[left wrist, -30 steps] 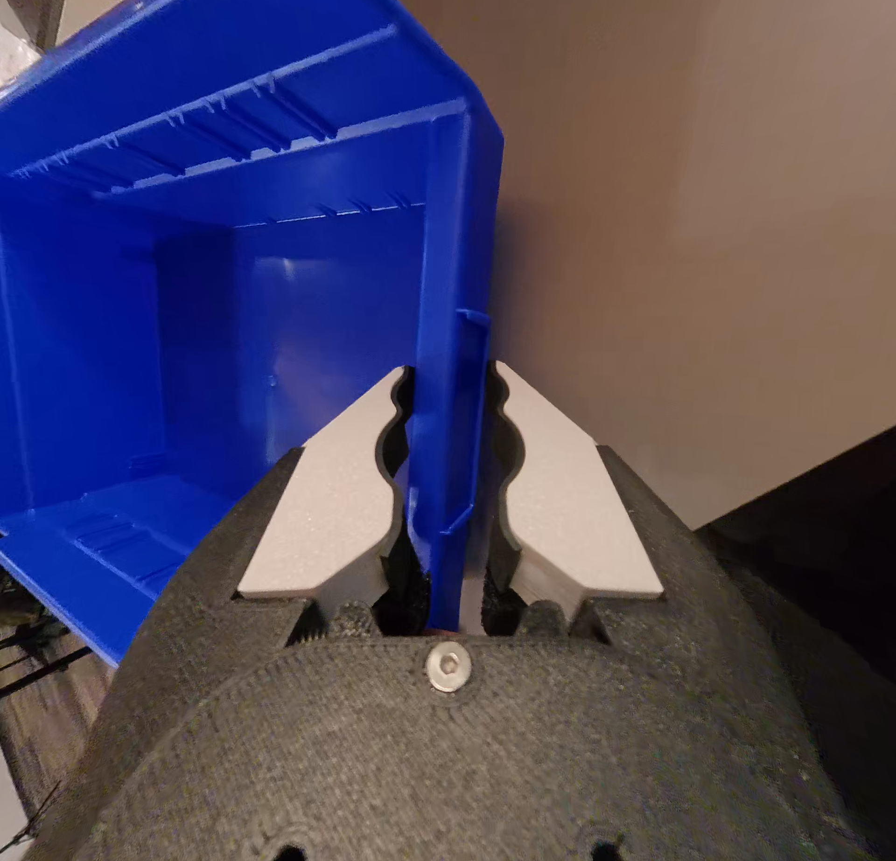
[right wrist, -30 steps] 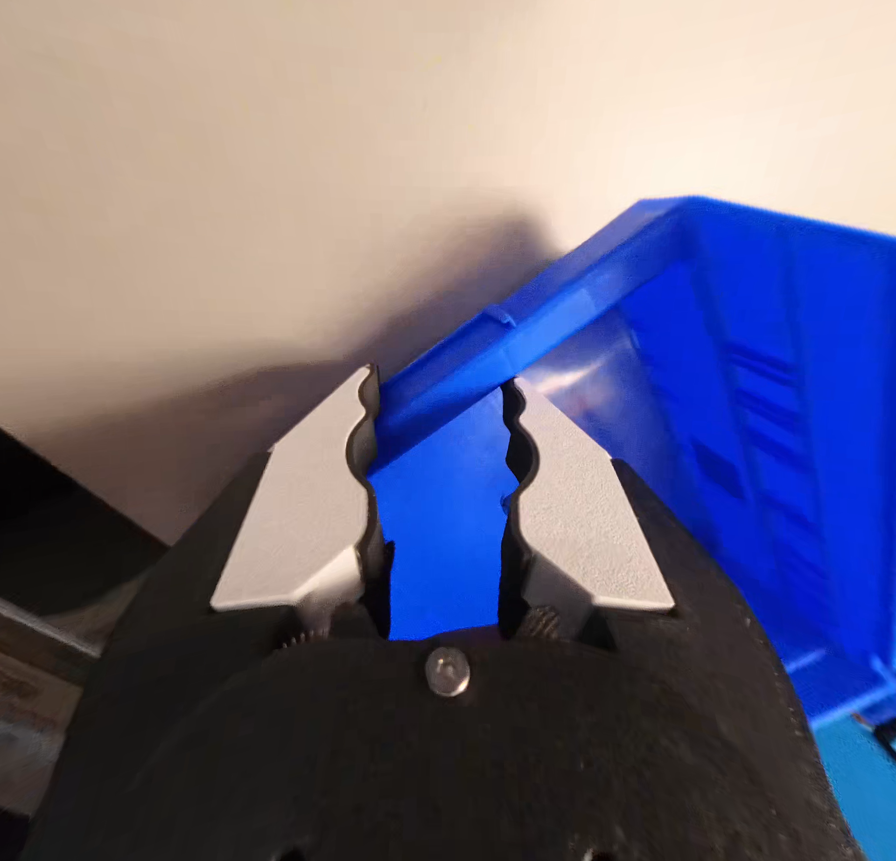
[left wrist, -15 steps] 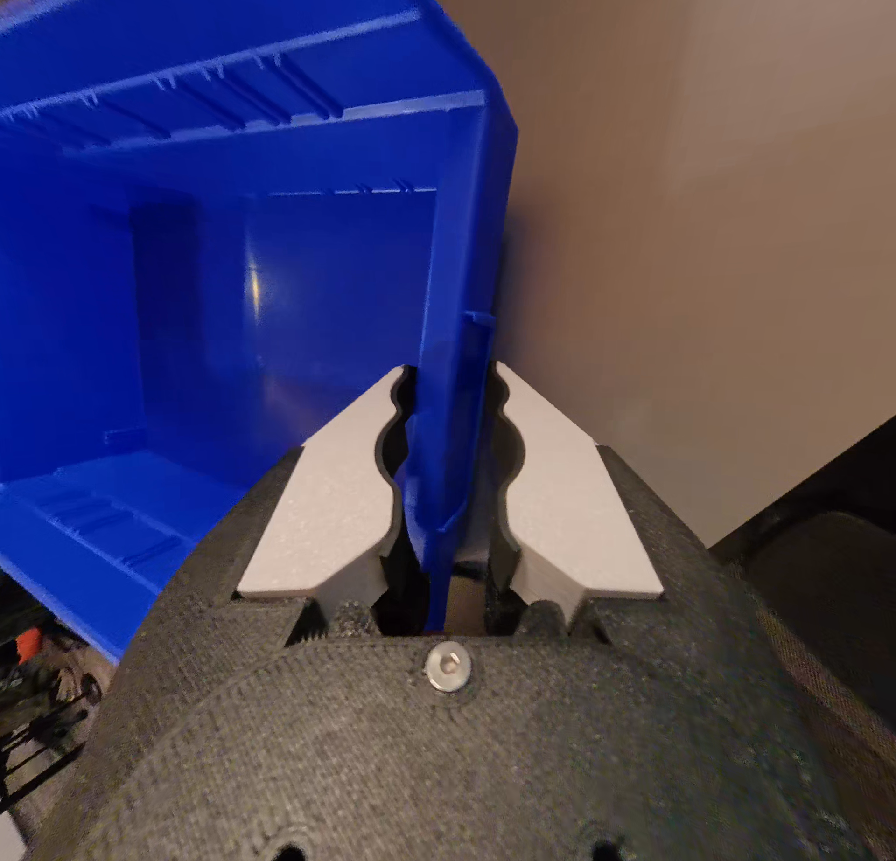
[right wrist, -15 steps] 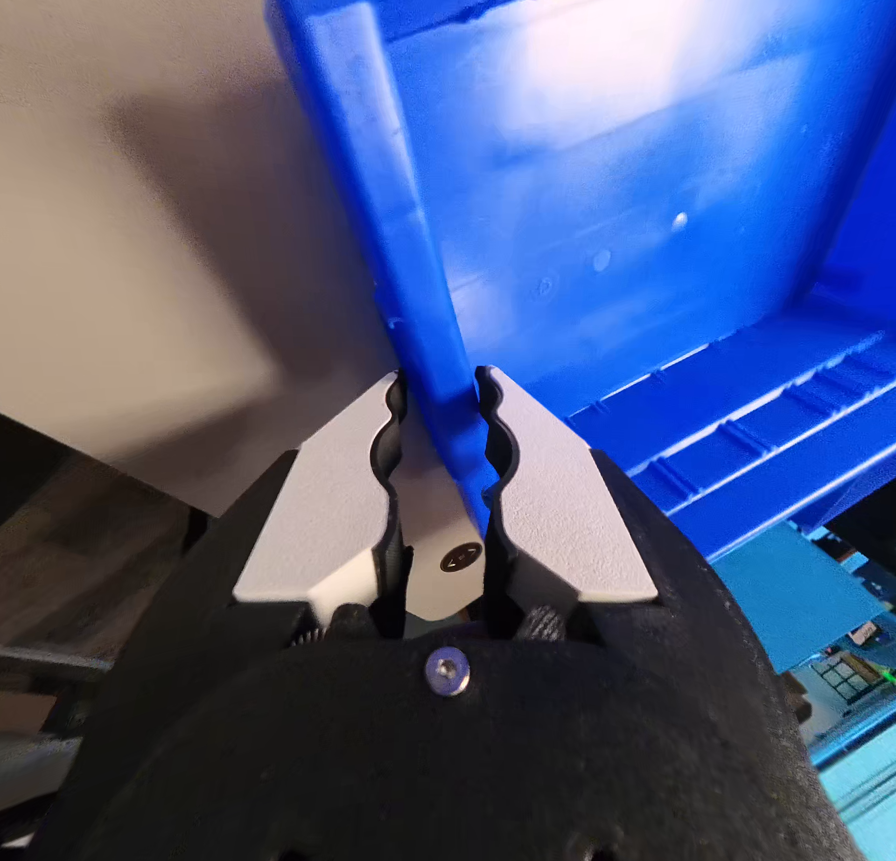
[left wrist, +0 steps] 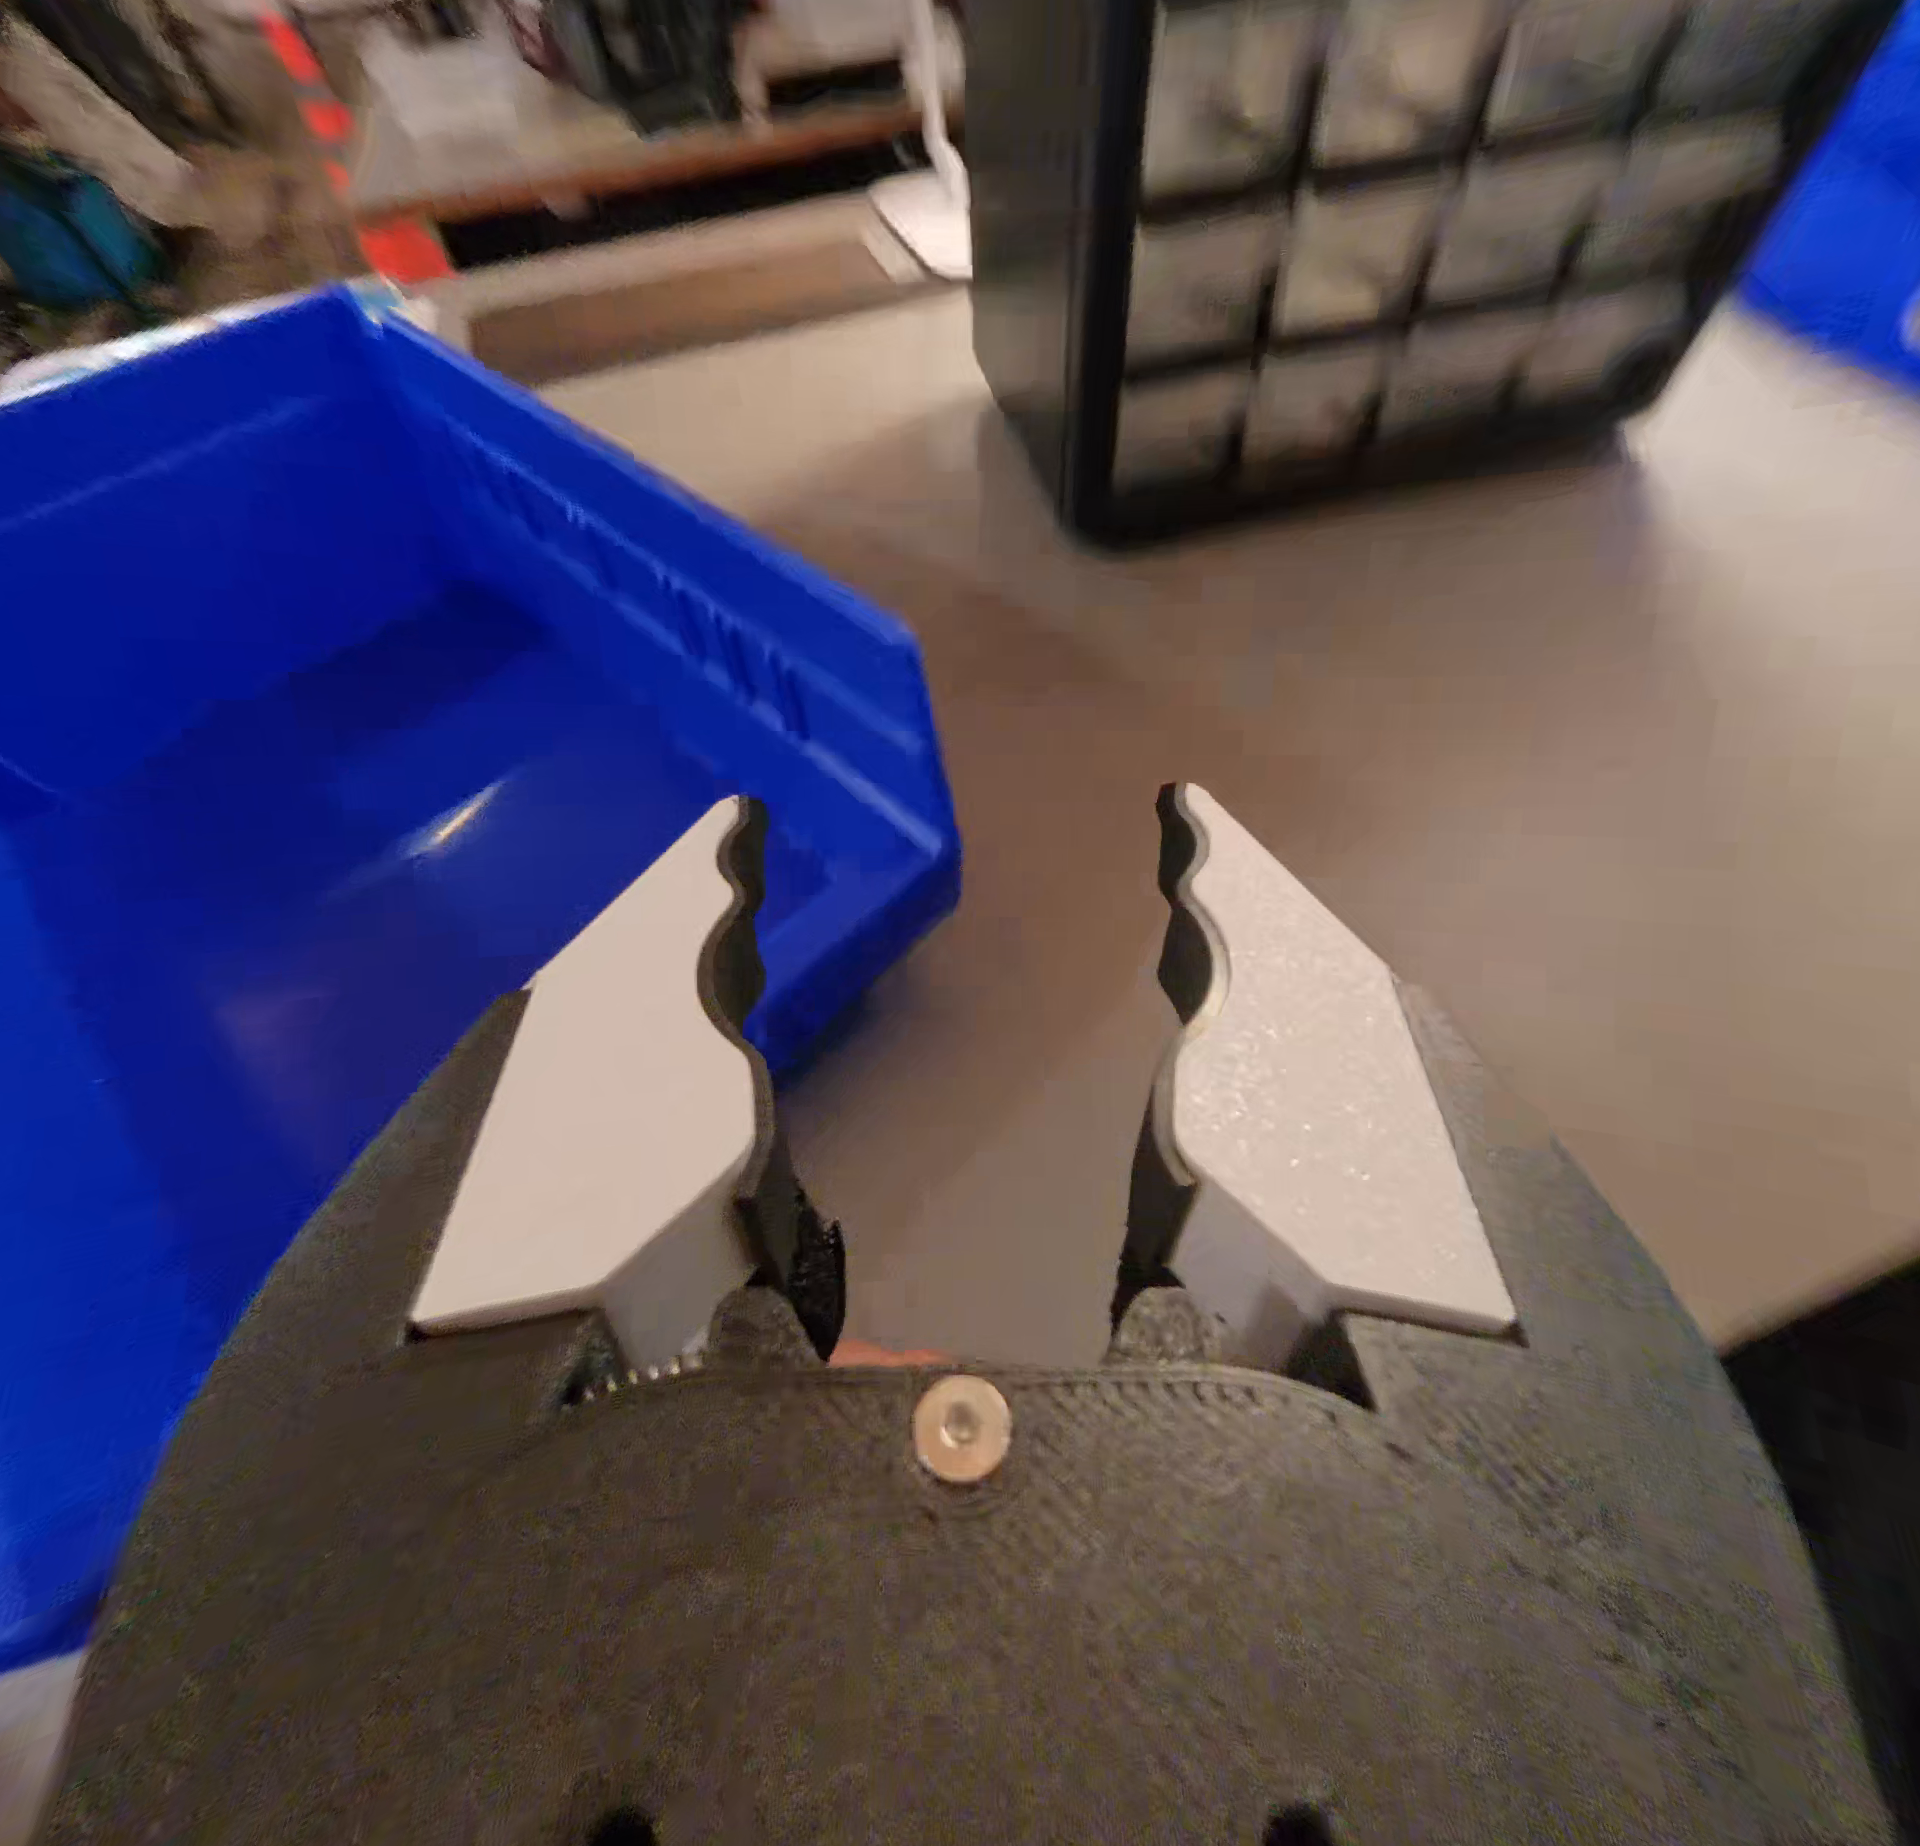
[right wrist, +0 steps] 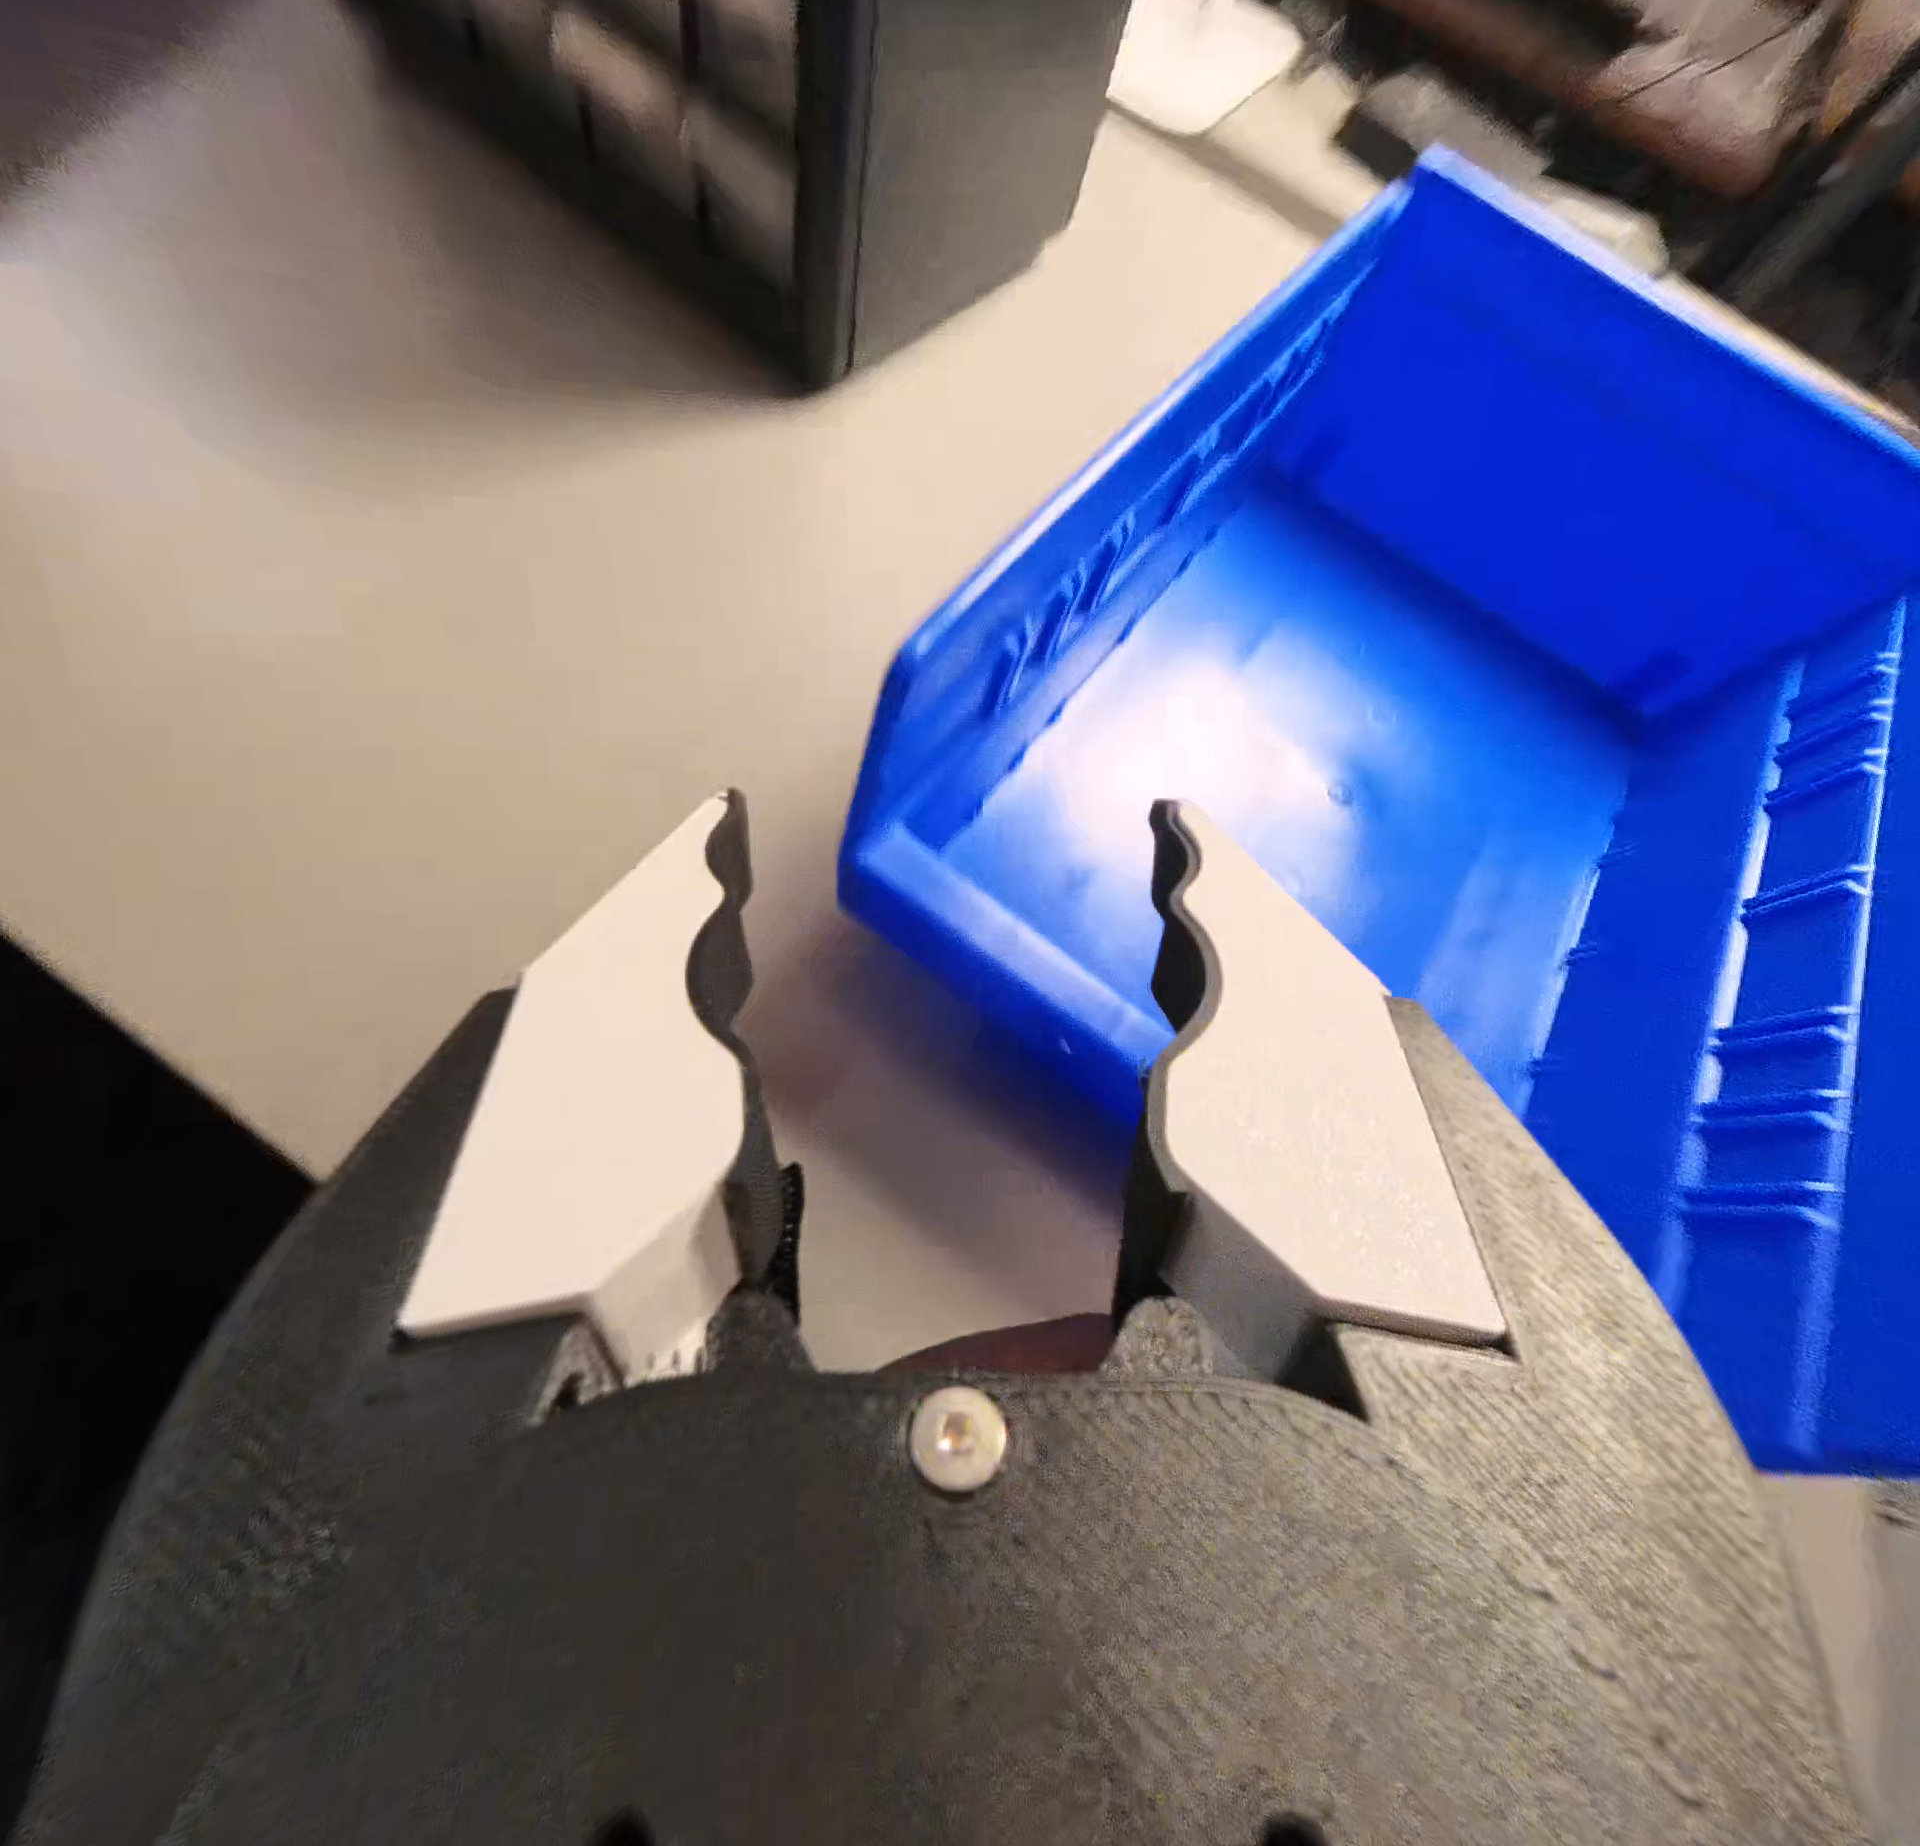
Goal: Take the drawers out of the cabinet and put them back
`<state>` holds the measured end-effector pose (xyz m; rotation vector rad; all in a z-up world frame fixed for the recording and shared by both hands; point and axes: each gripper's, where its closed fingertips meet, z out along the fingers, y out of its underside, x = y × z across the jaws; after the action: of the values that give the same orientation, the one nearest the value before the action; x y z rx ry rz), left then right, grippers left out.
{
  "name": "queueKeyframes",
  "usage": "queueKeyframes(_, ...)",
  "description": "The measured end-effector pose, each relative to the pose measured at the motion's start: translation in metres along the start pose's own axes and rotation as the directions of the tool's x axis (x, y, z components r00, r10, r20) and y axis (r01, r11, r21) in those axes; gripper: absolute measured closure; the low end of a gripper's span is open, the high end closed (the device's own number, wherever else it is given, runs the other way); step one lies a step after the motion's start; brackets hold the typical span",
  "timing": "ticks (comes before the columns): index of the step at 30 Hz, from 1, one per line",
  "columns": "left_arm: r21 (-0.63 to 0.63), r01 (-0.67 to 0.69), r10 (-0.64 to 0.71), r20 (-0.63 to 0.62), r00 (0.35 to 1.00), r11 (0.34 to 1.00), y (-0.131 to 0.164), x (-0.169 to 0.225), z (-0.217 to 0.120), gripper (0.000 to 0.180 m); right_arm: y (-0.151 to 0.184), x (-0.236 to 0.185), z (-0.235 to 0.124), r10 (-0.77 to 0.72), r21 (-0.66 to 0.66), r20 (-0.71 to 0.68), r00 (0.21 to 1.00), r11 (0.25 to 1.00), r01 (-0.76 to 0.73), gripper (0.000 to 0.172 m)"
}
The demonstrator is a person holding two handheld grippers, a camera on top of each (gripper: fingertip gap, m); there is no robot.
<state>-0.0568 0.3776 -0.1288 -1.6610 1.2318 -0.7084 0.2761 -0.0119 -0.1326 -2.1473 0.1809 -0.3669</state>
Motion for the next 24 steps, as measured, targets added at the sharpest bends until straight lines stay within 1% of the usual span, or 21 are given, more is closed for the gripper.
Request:
queueKeyframes(1, 0.051, 0.043, -0.045, 0.04, 0.998, 0.998, -0.008, 0.003, 0.009, 0.102, -0.008, 0.0, 0.006, 0.057, 0.051, -0.044, 0.997, 0.997, -0.054, 0.09)
queueKeyframes(2, 0.075, 0.056, -0.063, 0.093, 0.994, 0.996, -0.013, 0.004, 0.019, 0.1, -0.014, 0.002, 0.013, 0.103, 0.091, -0.095, 0.99, 0.991, -0.095, 0.09)
queueKeyframes(4, 0.098, 0.056, -0.075, 0.205, 0.976, 0.994, -0.02, 0.0, 0.037, 0.101, -0.019, 0.009, 0.027, 0.157, 0.116, -0.204, 0.966, 0.984, -0.136, 0.092)
queueKeyframes(5, 0.107, 0.065, -0.089, 0.235, 0.968, 0.992, -0.024, -0.001, 0.045, 0.103, -0.02, 0.014, 0.032, 0.171, 0.116, -0.263, 0.949, 0.983, -0.145, 0.096)
queueKeyframes(6, 0.112, 0.071, -0.098, 0.262, 0.96, 0.991, -0.027, -0.003, 0.052, 0.107, -0.02, 0.02, 0.036, 0.187, 0.118, -0.315, 0.93, 0.981, -0.156, 0.102)
queueKeyframes(7, 0.112, 0.065, -0.096, 0.302, 0.948, 0.992, -0.028, -0.008, 0.058, 0.116, -0.021, 0.024, 0.039, 0.203, 0.126, -0.349, 0.915, 0.978, -0.169, 0.114)
queueKeyframes(9, 0.078, 0.04, -0.068, 0.399, 0.915, 0.996, -0.023, -0.024, 0.065, 0.133, -0.021, 0.028, 0.046, 0.26, 0.141, -0.362, 0.895, 0.965, -0.223, 0.139)
queueKeyframes(10, 0.054, 0.034, -0.054, 0.431, 0.901, 0.998, -0.018, -0.031, 0.067, 0.142, -0.022, 0.029, 0.049, 0.279, 0.149, -0.36, 0.89, 0.959, -0.24, 0.151)
queueKeyframes(11, 0.05, 0.028, -0.047, 0.448, 0.893, 0.998, -0.015, -0.037, 0.065, 0.156, -0.022, 0.032, 0.049, 0.287, 0.157, -0.374, 0.882, 0.957, -0.244, 0.163)
queueKeyframes(12, 0.06, 0.019, -0.044, 0.449, 0.893, 0.998, -0.014, -0.041, 0.062, 0.157, -0.021, 0.036, 0.048, 0.284, 0.16, -0.401, 0.871, 0.958, -0.239, 0.166)
queueKeyframes(14, 0.071, 0.004, -0.037, 0.467, 0.883, 0.997, -0.01, -0.05, 0.052, 0.166, -0.018, 0.042, 0.046, 0.28, 0.174, -0.421, 0.863, 0.958, -0.226, 0.167)
queueKeyframes(17, 0.081, -0.018, -0.025, 0.509, 0.86, 0.997, -0.003, -0.077, 0.035, 0.176, -0.01, 0.056, 0.038, 0.293, 0.191, -0.455, 0.841, 0.954, -0.229, 0.166)
queueKeyframes(20, 0.089, -0.004, -0.041, 0.497, 0.867, 0.996, 0.004, -0.101, 0.027, 0.177, -0.004, 0.069, 0.034, 0.309, 0.199, -0.452, 0.837, 0.949, -0.243, 0.166)
queueKeyframes(24, 0.08, 0.01, -0.048, 0.499, 0.865, 0.997, 0.007, -0.127, 0.025, 0.176, 0.003, 0.089, 0.031, 0.27, 0.17, -0.48, 0.834, 0.962, -0.214, 0.167)
